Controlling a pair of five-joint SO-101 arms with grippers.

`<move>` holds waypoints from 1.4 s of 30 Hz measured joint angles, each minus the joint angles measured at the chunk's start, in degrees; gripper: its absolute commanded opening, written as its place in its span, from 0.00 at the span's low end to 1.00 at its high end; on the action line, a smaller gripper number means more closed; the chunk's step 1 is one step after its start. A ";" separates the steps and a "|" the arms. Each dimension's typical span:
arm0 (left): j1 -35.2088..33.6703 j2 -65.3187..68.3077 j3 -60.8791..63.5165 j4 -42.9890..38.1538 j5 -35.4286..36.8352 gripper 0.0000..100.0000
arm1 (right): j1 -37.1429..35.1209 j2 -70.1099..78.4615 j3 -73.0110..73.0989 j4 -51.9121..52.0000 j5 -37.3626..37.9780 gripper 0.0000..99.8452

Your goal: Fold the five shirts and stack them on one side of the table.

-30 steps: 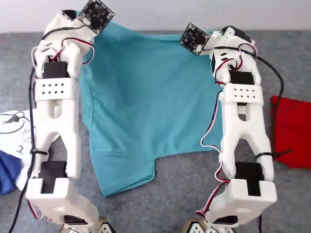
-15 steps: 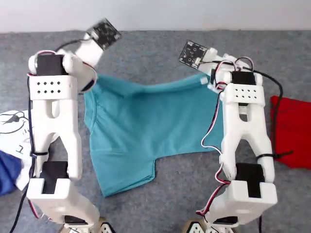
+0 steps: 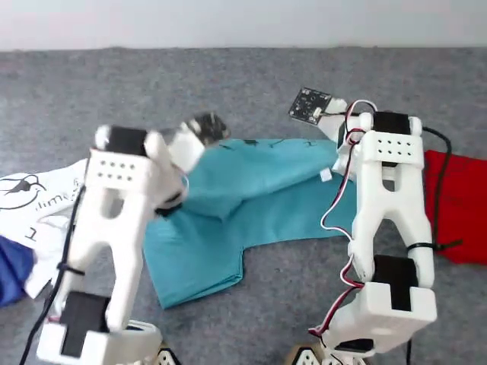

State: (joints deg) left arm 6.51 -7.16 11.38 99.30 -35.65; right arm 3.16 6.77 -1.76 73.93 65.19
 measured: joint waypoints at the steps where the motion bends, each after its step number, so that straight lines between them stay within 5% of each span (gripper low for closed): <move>1: 0.18 -1.14 2.55 0.00 0.79 0.01 | 0.00 0.00 0.00 0.97 0.00 0.01; 17: 0.70 -11.52 29.98 0.00 -1.76 0.01 | 6.86 1.58 0.79 5.45 1.67 0.01; 23: 0.70 -11.96 30.24 -0.70 -1.85 0.02 | 6.86 1.58 0.79 6.51 3.78 0.04; 29: 0.70 -12.22 30.24 -1.23 -0.79 0.11 | 7.30 1.58 0.79 8.62 3.78 0.27; 42: -2.11 -12.22 20.13 -0.35 9.41 0.12 | 8.97 1.58 -7.30 16.44 1.67 0.27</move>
State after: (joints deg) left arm 4.40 -19.38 31.52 98.95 -26.24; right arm 12.13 8.35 -9.05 90.37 66.86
